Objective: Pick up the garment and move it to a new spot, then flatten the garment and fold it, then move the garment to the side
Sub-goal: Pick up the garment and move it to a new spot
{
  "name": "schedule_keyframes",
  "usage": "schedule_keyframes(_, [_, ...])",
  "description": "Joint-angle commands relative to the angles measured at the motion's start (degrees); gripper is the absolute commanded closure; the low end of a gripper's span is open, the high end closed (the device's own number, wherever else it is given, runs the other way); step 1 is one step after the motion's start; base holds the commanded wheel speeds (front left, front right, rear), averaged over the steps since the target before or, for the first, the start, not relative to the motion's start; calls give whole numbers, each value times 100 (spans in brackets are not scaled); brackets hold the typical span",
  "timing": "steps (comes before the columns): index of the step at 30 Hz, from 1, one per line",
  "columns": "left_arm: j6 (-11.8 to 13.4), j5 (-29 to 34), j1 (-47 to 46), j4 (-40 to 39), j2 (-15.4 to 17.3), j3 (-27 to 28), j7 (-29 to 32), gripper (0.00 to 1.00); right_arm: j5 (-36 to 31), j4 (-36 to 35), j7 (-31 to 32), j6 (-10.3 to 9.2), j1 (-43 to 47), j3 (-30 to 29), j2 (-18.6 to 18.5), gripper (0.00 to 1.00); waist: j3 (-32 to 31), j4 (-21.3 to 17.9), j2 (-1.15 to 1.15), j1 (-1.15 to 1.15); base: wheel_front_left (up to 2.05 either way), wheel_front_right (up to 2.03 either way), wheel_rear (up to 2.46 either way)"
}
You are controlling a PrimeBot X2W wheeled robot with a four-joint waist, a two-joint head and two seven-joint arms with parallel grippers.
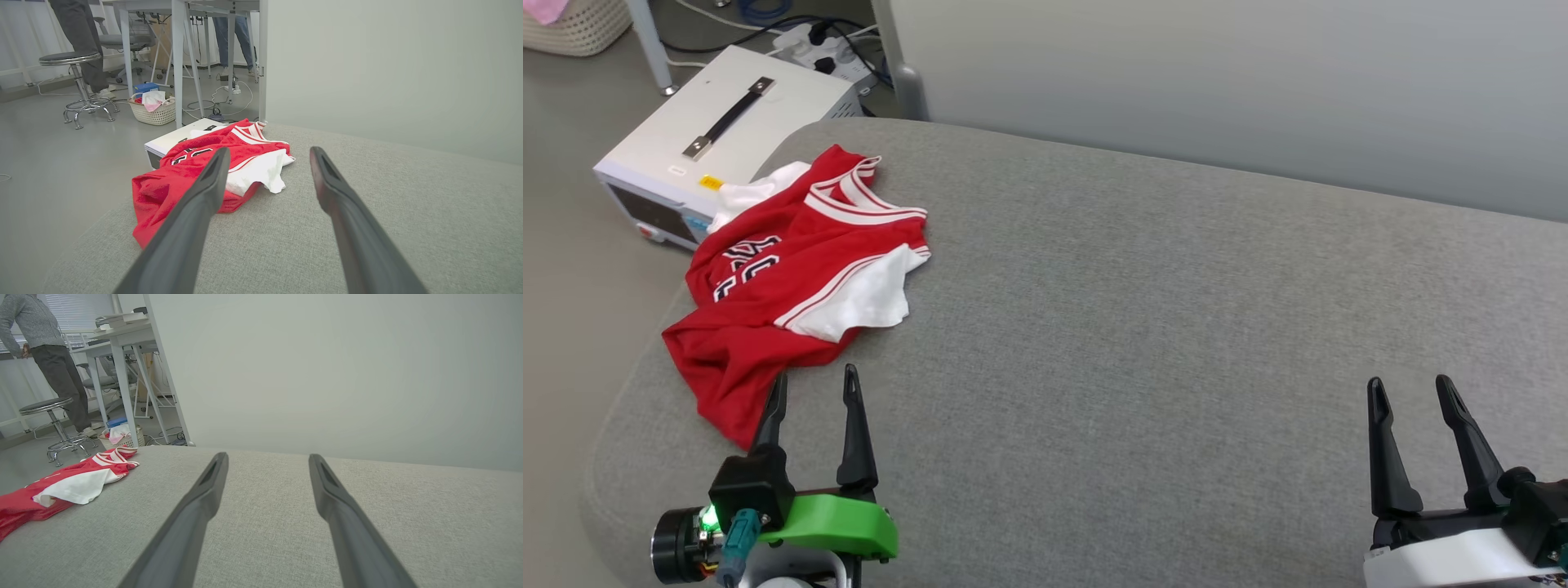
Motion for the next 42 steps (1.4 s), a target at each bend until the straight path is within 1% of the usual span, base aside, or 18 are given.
schedule_keyframes(1, [15, -25, -102, 13, -22, 17, -34, 0, -32, -10, -52, -3, -76, 1, -9, 0, 67, 310, 0, 0, 0, 0, 0])
schedule_keyframes(11, [-26, -116, -162, 53, -22, 118, -34, 0, -103, -10, -52, -3, -93, 33, -9, 0, 128, 1006, 0, 0, 0, 0, 0])
schedule_keyframes(17, [-22, -209, -151, 75, -22, 161, -34, 0, -140, -8, -52, -3, -110, 98, -9, 0, 160, 1312, 0, 0, 0, 0, 0])
schedule_keyframes(23, [-17, -271, -130, 102, -22, 206, -34, 0, -162, -2, -52, -3, -130, 134, -9, 0, 171, 1447, 0, 0, 0, 0, 0])
schedule_keyframes(29, [-33, -358, -163, 135, -22, 270, -34, 0, -163, 3, -52, -3, -136, 167, -9, 0, 177, 1427, 0, 0, 0, 0, 0])
schedule_keyframes(32, [-179, -330, -327, 169, -22, 327, -34, 0, -184, -2, -52, -3, -172, 194, -9, 0, 230, 1366, 0, 0, 0, 0, 0])
schedule_keyframes(36, [-489, -257, -797, 218, -14, 543, -34, 0, -255, -25, -52, -3, -264, 235, -9, 0, 362, 1216, 0, 0, 0, 0, 0])
schedule_keyframes(39, [-765, -337, -1331, 329, 7, 841, -34, 0, -358, -66, -52, -3, -369, 273, -9, 0, 547, 1038, 0, 0, 0, 0, 0])
schedule_keyframes(42, [-936, -432, -1890, 495, 109, 1128, -34, 0, -478, -116, -52, -3, -501, 309, -9, 0, 793, 819, 0, 0, 0, 0, 0])
